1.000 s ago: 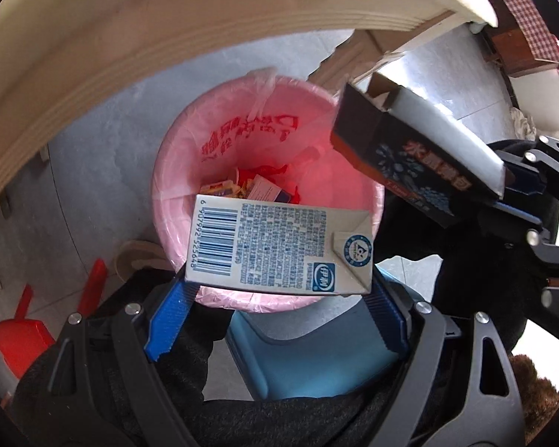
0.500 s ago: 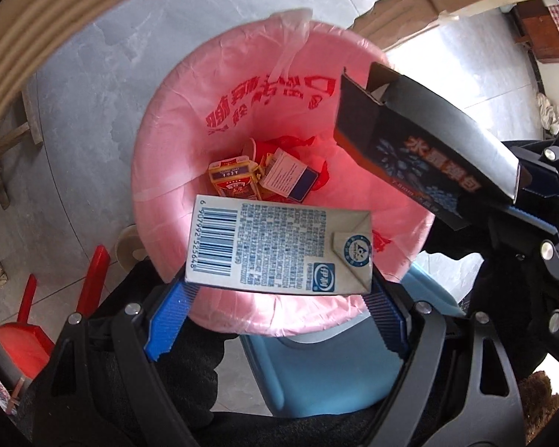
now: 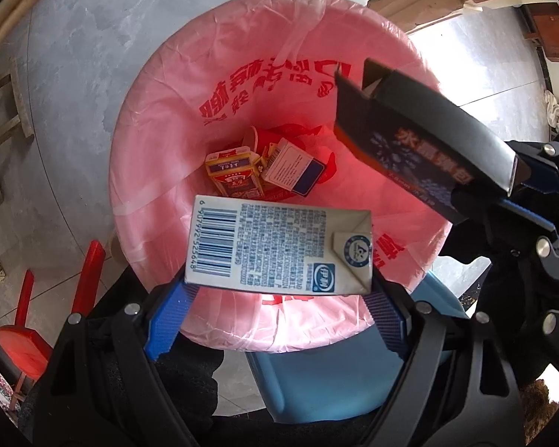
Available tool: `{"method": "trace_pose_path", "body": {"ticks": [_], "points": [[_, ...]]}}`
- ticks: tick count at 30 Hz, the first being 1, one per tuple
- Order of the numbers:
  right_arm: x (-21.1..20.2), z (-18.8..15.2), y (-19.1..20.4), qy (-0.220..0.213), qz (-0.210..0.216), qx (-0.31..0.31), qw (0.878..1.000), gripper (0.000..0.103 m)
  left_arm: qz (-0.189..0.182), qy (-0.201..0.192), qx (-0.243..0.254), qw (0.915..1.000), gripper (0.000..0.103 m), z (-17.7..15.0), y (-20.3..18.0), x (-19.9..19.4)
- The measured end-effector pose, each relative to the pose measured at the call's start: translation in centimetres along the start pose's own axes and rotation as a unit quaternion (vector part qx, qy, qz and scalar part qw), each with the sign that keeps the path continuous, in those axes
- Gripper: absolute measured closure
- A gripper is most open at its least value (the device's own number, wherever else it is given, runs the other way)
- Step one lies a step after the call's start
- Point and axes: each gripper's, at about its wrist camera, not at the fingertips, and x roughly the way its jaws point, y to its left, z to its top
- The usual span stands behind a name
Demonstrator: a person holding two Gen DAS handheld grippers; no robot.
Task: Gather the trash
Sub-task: 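Open the right tool to drop the black box while the left tool drops the milk carton, then raise both open tools from the bin toward the blue medicine box and tissue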
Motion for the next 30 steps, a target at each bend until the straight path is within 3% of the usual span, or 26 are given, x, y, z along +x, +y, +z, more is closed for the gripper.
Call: {"method": "trace_pose_path", "body": {"ticks": [10,12,14,17,23,30], "points": [[0.3,0.1,-0.7,-0.001,0.004,0.013,1.000,0.065,0.006,0.015,-0.004,0.9999,0.019,0.7,0.3,0.7],[0.3,0.2,-1.0,-0.002,0.005,0.016,1.000,0.058,0.009,0.016,-0.001,0.9998,0.019,0.9,0.2,0.8],[0.3,0.2,-1.2,-0.006,0.005,0.019,1.000,0.045,0.013,0.017,0.000,0.9998,0.019,0.9,0.1,1.0],[0.1,0.2,-1.4,-0.010,0.009,0.025,1.000,0.040,0.001,0.017,-0.007,0.9998,0.019,1.0,0.3,0.9],[0.0,0.2,-1.6,-0.007,0.013,0.033,0.999,0.040,-0.015,-0.001,-0.031,0.9994,0.019,1.0,0.9,0.3],[0.1,0.1,-1.4,-0.006,0.012,0.033,0.999,0.040,-0.007,-0.012,-0.035,0.9993,0.019,0.9,1.0,-0.2]]}}
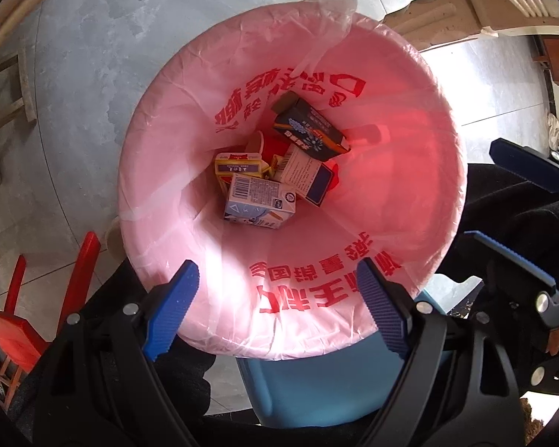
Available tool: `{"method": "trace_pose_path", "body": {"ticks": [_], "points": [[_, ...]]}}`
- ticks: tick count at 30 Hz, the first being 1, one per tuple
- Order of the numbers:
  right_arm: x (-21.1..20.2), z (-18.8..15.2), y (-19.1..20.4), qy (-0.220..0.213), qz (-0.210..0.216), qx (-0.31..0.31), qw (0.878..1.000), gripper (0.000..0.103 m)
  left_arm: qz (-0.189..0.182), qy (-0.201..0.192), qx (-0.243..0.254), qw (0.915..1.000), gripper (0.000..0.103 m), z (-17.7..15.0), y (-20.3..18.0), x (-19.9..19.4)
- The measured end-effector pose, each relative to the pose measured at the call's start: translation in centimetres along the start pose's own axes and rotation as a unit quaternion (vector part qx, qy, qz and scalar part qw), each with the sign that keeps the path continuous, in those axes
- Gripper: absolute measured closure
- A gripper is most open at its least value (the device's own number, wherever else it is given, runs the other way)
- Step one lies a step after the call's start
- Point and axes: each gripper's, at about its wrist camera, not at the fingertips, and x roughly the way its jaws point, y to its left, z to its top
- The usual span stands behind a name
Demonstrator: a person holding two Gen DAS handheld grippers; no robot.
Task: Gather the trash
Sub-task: 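Raise both open tools from the bin toward the blue medicine box and tissue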
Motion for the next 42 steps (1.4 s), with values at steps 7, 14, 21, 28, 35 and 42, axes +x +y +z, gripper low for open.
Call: {"method": "trace_pose_path", "body": {"ticks": [7,14,21,28,35,42], "points": [[-0.8,-0.4,0.5,-0.003,-0.003,-0.007,1.000,0.040,0.025,-0.024,0.014,0.9993,0.019,-0.8,-0.8,-1.5],[-3.9,-1.3,1.7,-0.020,0.007,-0.022,1.000,0.040,0.047,-0.054,0.030,0.9970,0.019,-2.8,-1.6,-4.5],[-12.8,-1.0,3.6,-0.080,0.032,-0.079,0.993,0.040,0.082,-0.110,0.066,0.9883,0.019,-8.9,-2.7,-13.3],[-21.9,2.1,6.2,-0.148,0.018,-0.163,0.975,0.023,0.122,-0.177,0.077,0.9736,0.015,-10.1,-1.2,-27.8],[-28.6,6.4,9.2,-0.209,0.002,-0.253,0.945,0.013,0.150,-0.205,0.033,0.9667,0.012,-3.0,1.6,-38.9],[-29.3,10.8,10.5,-0.192,0.009,-0.297,0.935,0.013,0.185,-0.148,0.057,0.9698,0.012,5.6,1.3,-38.9]]}}
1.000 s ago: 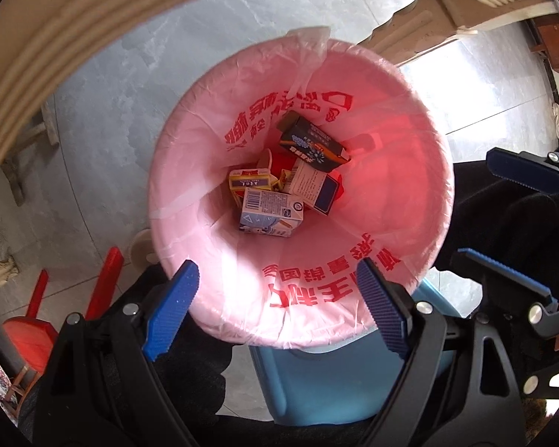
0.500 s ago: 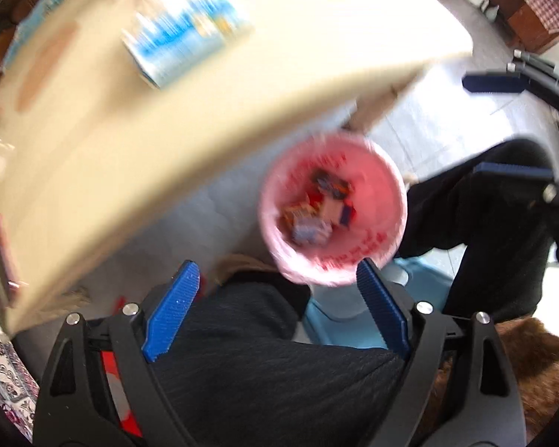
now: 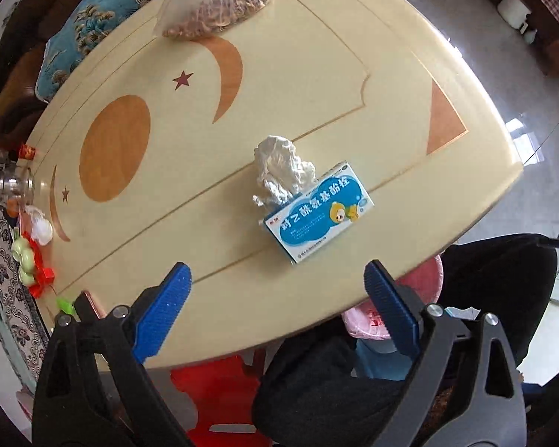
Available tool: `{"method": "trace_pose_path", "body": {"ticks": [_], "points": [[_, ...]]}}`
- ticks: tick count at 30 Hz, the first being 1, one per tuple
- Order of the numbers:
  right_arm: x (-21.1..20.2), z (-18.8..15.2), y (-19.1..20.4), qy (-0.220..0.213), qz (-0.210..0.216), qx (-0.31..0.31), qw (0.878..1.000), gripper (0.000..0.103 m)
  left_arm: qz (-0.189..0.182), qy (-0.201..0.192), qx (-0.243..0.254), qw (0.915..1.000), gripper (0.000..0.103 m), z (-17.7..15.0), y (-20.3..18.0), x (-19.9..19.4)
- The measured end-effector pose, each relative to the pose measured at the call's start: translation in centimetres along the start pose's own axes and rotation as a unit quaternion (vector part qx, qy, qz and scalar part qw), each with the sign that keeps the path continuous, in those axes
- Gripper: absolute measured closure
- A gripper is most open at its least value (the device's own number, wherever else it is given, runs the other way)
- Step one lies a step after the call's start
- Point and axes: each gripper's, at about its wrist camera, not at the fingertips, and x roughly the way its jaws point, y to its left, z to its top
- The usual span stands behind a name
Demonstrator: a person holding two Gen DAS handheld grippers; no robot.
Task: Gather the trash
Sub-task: 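Raise both open tools from the bin toward the blue medicine box and tissue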
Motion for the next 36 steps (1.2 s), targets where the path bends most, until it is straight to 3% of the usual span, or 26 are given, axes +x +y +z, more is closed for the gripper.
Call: {"method": "trace_pose_path", "body": {"ticks": [5,14,24,36], "points": [[2.7,2.0,-1.3,0.014,-0.003,-0.027,1.000,0.013,-0.002,0.017,0.029,0.9994,0.012,2.8,-0.5,1.9],[9.2,3.7,-2.9,0.042,0.030,-0.062,0.997,0.013,-0.032,0.061,0.030,0.9972,0.012,7.2,0.6,7.7],[13.2,3.9,-4.1,0.058,0.057,-0.085,0.993,0.013,-0.068,0.090,0.013,0.9936,0.012,9.1,2.2,12.0],[15.8,4.1,-2.9,0.076,0.074,-0.144,0.984,0.013,-0.085,0.097,0.026,0.9913,0.012,10.0,1.8,13.7]]}}
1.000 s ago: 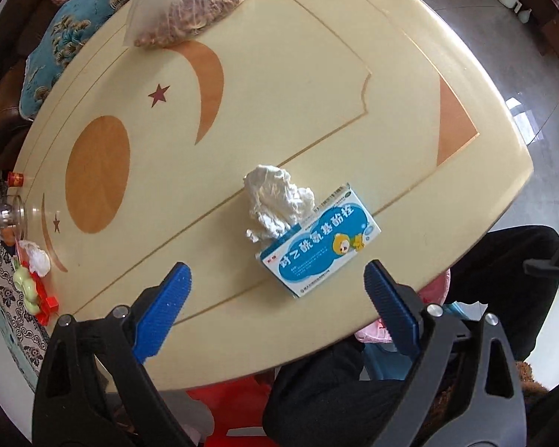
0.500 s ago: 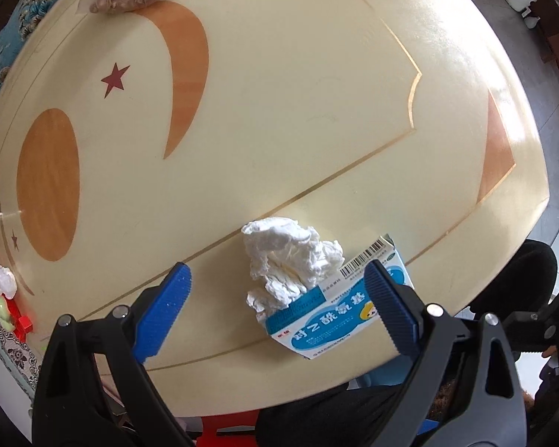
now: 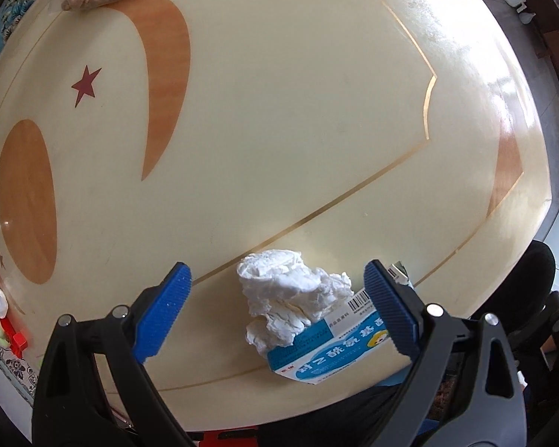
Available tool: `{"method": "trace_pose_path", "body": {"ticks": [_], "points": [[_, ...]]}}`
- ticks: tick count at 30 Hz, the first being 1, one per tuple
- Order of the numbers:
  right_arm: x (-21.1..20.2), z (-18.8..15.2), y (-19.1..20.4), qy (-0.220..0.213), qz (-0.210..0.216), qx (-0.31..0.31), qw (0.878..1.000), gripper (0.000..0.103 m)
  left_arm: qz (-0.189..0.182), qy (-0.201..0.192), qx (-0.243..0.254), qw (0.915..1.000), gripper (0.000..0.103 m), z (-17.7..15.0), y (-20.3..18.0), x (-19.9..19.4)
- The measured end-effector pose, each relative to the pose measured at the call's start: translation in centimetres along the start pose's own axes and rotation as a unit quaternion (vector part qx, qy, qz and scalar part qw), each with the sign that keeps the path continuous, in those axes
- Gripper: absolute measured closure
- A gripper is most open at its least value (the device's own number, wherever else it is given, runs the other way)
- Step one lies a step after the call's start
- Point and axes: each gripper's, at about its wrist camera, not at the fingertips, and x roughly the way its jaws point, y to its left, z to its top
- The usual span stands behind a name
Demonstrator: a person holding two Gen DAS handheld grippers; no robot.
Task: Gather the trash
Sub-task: 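Raise both open tools from the bin toward the blue medicine box and tissue, then close the left tool on the white tissue while the right tool approaches the medicine box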
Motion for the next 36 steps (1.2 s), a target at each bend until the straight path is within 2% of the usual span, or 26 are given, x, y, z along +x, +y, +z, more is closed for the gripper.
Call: {"method": "trace_pose_path", "body": {"ticks": [10,15,19,20,22,26,29,33,36], "points": [[2.7,0.8,-0.1,0.014,-0.003,-0.030,0.999,0.013,-0.016,0.016,-0.007,0.9997,0.012,0.4,1.0,1.7],[3.7,0.8,-0.1,0.017,-0.015,-0.046,0.999,0.013,-0.044,0.034,-0.037,0.9978,0.012,1.2,3.5,2.8],[4.8,0.5,-0.5,0.028,-0.012,-0.049,0.998,0.013,-0.039,0.033,-0.045,0.9977,0.012,1.7,4.8,3.3],[5.2,0.4,-0.5,0.037,-0.010,-0.049,0.998,0.013,-0.055,0.035,-0.046,0.9968,0.012,1.7,5.0,3.3],[6.0,0.0,-0.7,0.051,-0.011,-0.042,0.998,0.013,-0.057,0.033,-0.042,0.9969,0.012,1.6,4.6,3.1],[5.7,-0.7,-1.4,0.037,0.009,-0.005,0.999,0.016,-0.033,0.027,-0.030,0.9986,0.012,1.4,3.3,3.2],[5.6,-1.2,-1.4,0.035,0.014,0.018,0.999,0.021,-0.048,0.026,-0.024,0.9982,0.012,0.9,2.7,3.3],[5.8,-1.8,-1.0,0.035,-0.003,0.033,0.999,0.022,-0.046,0.024,-0.018,0.9985,0.012,-0.6,1.7,3.3],[6.2,-2.3,-1.1,0.041,-0.015,0.057,0.997,0.031,-0.036,0.018,-0.018,0.9990,0.012,-1.3,1.2,3.4]]}}
